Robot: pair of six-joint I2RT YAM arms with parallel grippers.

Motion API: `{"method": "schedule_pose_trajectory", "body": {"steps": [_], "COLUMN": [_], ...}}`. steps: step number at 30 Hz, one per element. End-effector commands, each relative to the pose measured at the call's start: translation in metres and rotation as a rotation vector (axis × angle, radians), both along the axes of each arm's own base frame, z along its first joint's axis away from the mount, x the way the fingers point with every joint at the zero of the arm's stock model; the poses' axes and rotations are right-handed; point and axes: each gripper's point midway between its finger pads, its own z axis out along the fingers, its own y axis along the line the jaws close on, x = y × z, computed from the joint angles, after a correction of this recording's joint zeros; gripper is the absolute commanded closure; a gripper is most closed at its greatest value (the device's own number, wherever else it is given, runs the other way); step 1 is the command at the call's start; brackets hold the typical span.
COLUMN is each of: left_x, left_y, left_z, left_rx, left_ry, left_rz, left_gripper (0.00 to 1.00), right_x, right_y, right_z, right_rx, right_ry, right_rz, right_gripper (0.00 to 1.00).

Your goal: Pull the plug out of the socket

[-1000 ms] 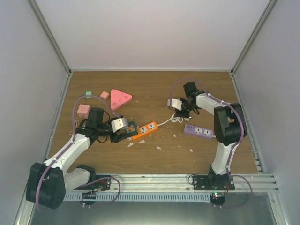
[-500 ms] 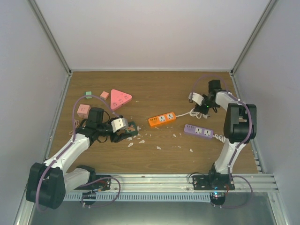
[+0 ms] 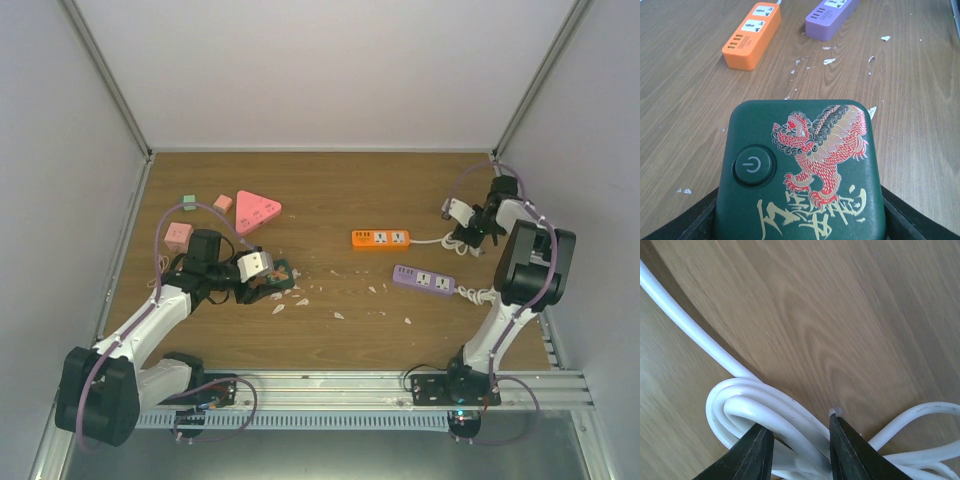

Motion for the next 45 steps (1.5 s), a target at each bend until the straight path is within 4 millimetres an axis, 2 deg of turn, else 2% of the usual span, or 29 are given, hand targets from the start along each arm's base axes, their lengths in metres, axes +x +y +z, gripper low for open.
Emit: {"method": "schedule_pose_trajectory", "body": {"steps": [1,7,13,24,30,34,37,40,45], "left_x": [0.007,0.007,0.007,0.013,0.022,0.032,0.047,0.064,0.088], "left_y": [-0.002,-0.002,-0.002,0.0,0.005,0.01,0.018,0.032,0.06], "left_z": [0.008,0.008,0.008,0.011,0.016,0.018,0.024,0.029,0.032], "left_rx": [-0.022,-0.022,-0.023,-0.017,-0.01,0.006,0.036,0.076,0.19], "left_ry": [-0.054,-0.051,-0.052,-0.067,-0.087,-0.086,-0.094,-0.092,-0.109], "left_rz": [-0.008,-0.01,-0.008,0.021,0.058,0.082,0.104,0.133,0.172], "left_gripper": [0.54,0.54,0.54,0.54,0.54,0.54,0.54,0.54,0.54], "right_x": [-0.016,-0.024,-0.023,-0.008,0.001,0.006,0.008,0.008,0.004], "right_y": [-0.038,-0.066,-0.077,-0.059,-0.036,-0.009,0.017,0.048,0.089], "right_z": [-0.004,0.0,0.014,0.075,0.103,0.125,0.139,0.151,0.17], "right_rx": [-0.067,-0.084,-0.088,0.001,0.031,0.081,0.124,0.182,0.28], "right_ry": [0.028,0.02,-0.01,-0.11,-0.141,-0.168,-0.188,-0.199,-0.224], "right_rz": [-0.032,-0.067,-0.084,-0.075,-0.052,-0.024,0.001,0.035,0.055], "right_gripper": [0.68,0.68,0.66,0.3,0.17,0.1,0.01,0.0,0.0]}}
